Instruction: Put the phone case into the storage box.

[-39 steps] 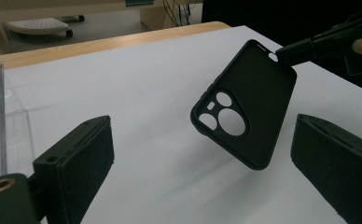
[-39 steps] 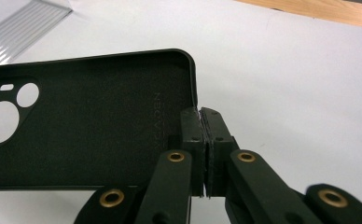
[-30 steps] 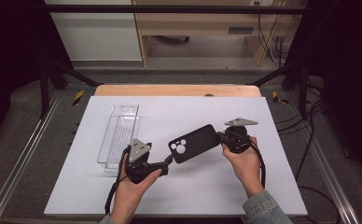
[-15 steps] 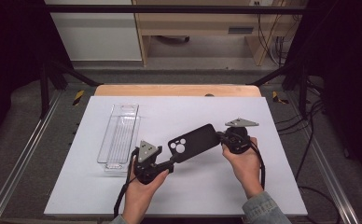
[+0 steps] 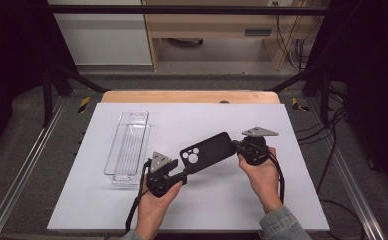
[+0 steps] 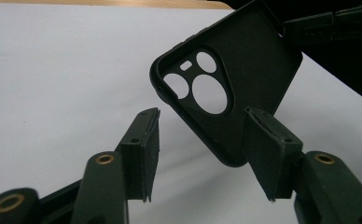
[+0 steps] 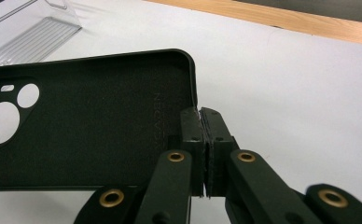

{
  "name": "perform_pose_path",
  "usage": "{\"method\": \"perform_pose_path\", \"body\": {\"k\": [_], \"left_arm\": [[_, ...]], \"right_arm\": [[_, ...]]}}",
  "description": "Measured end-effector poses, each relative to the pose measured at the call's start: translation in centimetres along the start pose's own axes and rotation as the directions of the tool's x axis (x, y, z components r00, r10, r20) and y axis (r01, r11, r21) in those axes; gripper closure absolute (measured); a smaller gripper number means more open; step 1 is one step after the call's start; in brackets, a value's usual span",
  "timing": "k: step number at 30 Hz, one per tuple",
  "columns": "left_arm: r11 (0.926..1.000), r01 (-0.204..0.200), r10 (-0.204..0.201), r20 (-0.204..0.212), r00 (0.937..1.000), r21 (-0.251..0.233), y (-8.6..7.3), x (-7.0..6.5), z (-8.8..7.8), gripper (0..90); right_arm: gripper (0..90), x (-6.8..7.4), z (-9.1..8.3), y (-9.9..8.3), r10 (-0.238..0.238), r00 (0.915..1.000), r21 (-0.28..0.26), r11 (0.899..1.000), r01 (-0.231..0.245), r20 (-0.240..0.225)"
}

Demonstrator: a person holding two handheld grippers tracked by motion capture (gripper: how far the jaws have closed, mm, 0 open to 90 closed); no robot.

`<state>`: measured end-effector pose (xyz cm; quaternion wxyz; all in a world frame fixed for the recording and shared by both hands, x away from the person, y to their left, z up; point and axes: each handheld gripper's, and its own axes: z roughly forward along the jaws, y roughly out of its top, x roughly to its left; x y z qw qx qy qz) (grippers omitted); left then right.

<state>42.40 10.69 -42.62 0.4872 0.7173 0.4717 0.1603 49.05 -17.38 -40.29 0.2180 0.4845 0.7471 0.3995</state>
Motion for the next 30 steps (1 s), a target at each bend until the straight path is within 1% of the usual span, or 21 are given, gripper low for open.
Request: {"method": "perform_pose_path", "body": {"k": [11,18,30], "left_arm": [[1.0000,0.009,-0.009,0.008,0.9999,-0.001,-0.07,-0.14,0.05,52.2],[0.9999,0.012,-0.012,0.003,0.9999,-0.002,-0.07,-0.09,0.07,52.9],[0.9995,0.031,-0.031,0.007,0.9995,-0.001,-0.14,-0.02,0.30,55.5]], "right_arm": [[89.4,0.26,0.05,0.02,-0.006,1.0000,-0.005,1.000,0.006,0.003],[89.4,0.17,-0.04,0.04,-0.006,1.0000,-0.010,1.000,0.006,0.008],[89.3,0.34,-0.01,0.07,-0.007,1.0000,-0.013,1.000,0.007,0.002]]}}
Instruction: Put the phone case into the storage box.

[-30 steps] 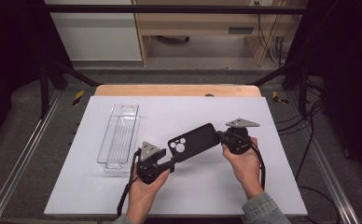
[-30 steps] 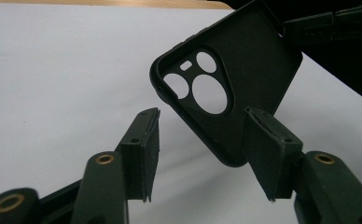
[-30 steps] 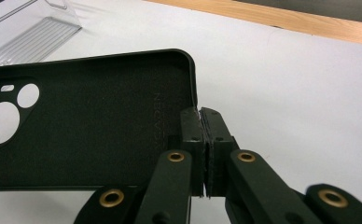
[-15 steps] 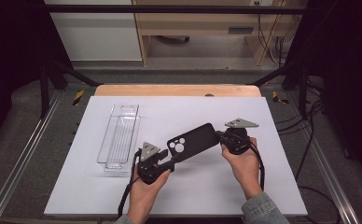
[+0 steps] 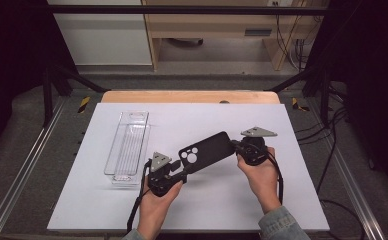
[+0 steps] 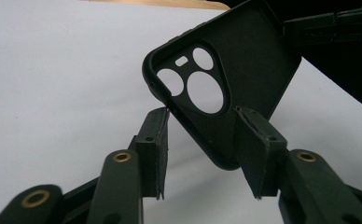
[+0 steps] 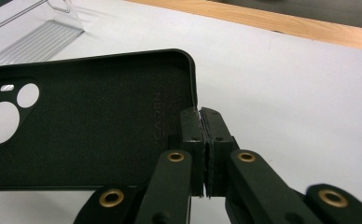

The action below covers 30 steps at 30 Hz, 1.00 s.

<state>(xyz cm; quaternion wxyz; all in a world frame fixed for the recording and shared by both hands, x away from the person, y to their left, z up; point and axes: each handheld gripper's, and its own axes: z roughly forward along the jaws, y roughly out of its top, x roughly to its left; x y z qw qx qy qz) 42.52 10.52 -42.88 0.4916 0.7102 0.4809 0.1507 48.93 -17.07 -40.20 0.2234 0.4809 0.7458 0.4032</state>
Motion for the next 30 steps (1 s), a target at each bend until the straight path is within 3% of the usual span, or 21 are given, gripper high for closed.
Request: {"method": "perform_pose_path", "body": {"k": [16,30], "left_arm": [[0.9989,0.039,-0.040,-0.019,0.9990,-0.026,-0.13,0.47,0.32,68.8],[0.9986,0.032,-0.035,-0.068,0.9971,-0.042,-0.29,0.42,0.60,69.6]], "right_arm": [[89.3,0.21,-0.08,0.01,-0.009,1.0000,-0.004,1.000,0.009,-0.002],[89.1,0.30,-0.11,0.00,-0.008,1.0000,-0.007,1.000,0.008,-0.003]]}}
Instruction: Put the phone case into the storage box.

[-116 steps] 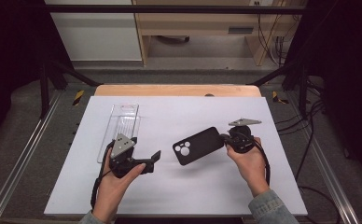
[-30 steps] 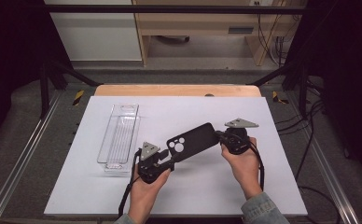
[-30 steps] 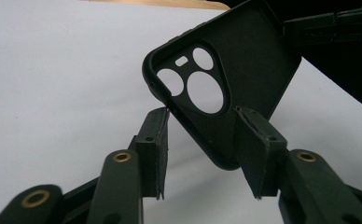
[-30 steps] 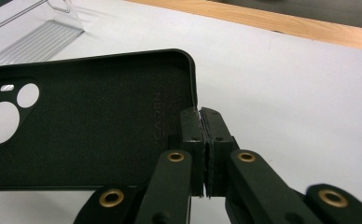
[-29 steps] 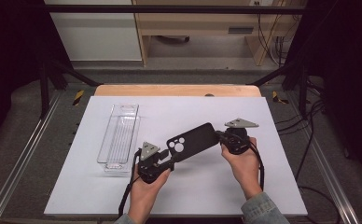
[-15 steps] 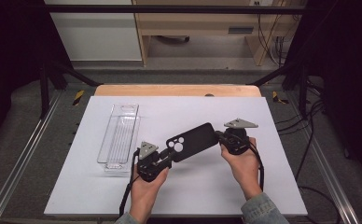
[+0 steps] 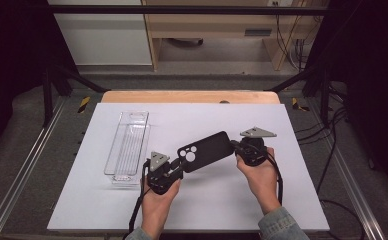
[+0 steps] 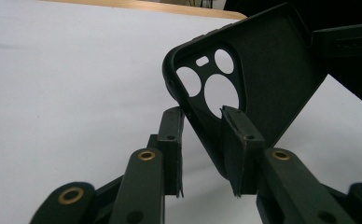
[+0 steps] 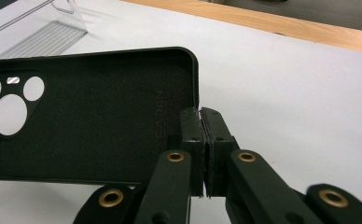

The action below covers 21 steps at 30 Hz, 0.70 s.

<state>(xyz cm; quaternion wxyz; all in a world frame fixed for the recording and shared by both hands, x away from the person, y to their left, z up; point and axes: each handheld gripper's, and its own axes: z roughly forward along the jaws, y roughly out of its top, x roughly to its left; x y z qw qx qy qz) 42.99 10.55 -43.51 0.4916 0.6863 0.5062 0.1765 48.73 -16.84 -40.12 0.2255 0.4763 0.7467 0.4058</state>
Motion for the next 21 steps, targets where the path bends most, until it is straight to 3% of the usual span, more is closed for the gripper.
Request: {"method": "perform_pose_path", "body": {"k": [9,14,21], "left_arm": [[0.9999,0.006,-0.006,-0.026,0.9996,-0.014,0.01,-0.14,-0.10,68.8],[0.9999,0.007,-0.007,-0.017,0.9998,-0.011,0.03,-0.11,-0.10,73.5],[0.9995,0.008,-0.009,-0.038,0.9992,-0.031,0.17,0.04,-0.11,76.5]], "right_arm": [[89.1,0.05,0.09,-0.01,0.003,1.0000,0.002,1.000,-0.003,-0.002],[89.0,0.11,0.15,-0.08,0.003,1.0000,0.009,1.000,-0.003,-0.004],[88.9,0.24,0.23,-0.16,0.001,1.0000,0.015,1.000,-0.001,-0.009]]}}
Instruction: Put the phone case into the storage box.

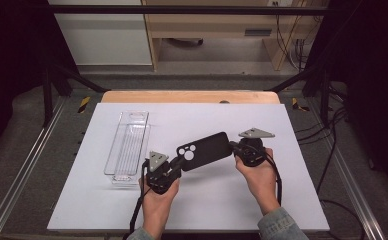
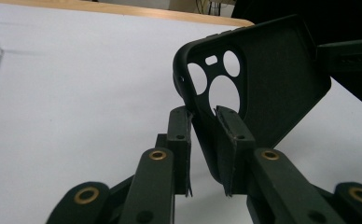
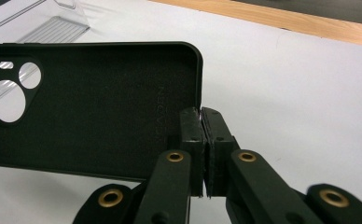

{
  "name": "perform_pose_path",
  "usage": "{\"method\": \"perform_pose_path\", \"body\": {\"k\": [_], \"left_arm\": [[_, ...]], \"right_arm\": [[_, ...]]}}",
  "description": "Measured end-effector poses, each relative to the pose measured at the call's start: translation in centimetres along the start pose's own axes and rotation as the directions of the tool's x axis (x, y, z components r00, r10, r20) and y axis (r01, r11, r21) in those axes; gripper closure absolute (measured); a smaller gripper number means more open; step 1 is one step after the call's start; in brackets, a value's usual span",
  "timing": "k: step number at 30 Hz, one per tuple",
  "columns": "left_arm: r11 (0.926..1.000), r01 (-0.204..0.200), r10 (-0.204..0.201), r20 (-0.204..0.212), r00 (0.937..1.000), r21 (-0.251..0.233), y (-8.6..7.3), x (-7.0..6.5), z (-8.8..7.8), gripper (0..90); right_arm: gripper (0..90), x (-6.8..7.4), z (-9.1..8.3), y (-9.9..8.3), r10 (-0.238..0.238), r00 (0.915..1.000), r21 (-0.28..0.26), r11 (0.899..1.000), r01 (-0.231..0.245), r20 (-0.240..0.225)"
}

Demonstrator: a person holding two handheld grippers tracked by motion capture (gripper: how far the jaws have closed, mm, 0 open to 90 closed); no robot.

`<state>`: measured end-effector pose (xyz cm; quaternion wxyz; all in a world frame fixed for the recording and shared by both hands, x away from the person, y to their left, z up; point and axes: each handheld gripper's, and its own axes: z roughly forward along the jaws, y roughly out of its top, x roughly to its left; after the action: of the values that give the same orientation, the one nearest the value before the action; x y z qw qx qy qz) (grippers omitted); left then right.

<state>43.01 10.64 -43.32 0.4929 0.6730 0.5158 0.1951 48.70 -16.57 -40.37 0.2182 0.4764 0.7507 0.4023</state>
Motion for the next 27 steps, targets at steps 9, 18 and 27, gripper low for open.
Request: {"method": "perform_pose_path", "body": {"k": [9,18,27], "left_arm": [[0.9996,-0.019,0.018,-0.049,0.9986,-0.022,0.3,0.4,0.2,77.2],[1.0000,-0.003,0.002,-0.048,0.9988,-0.009,0.2,0.9,0.5,78.9],[0.9990,0.043,-0.044,-0.024,0.9988,-0.008,0.2,1.1,0.6,77.7]], "right_arm": [[88.7,0.3,0.2,0.0,0.011,0.9999,-0.002,1.000,-0.011,-0.011],[88.5,0.4,0.2,-0.2,0.012,0.9998,0.007,1.000,-0.012,-0.015],[88.5,0.3,0.1,-0.2,0.004,0.9999,-0.006,1.000,-0.004,-0.016]]}}
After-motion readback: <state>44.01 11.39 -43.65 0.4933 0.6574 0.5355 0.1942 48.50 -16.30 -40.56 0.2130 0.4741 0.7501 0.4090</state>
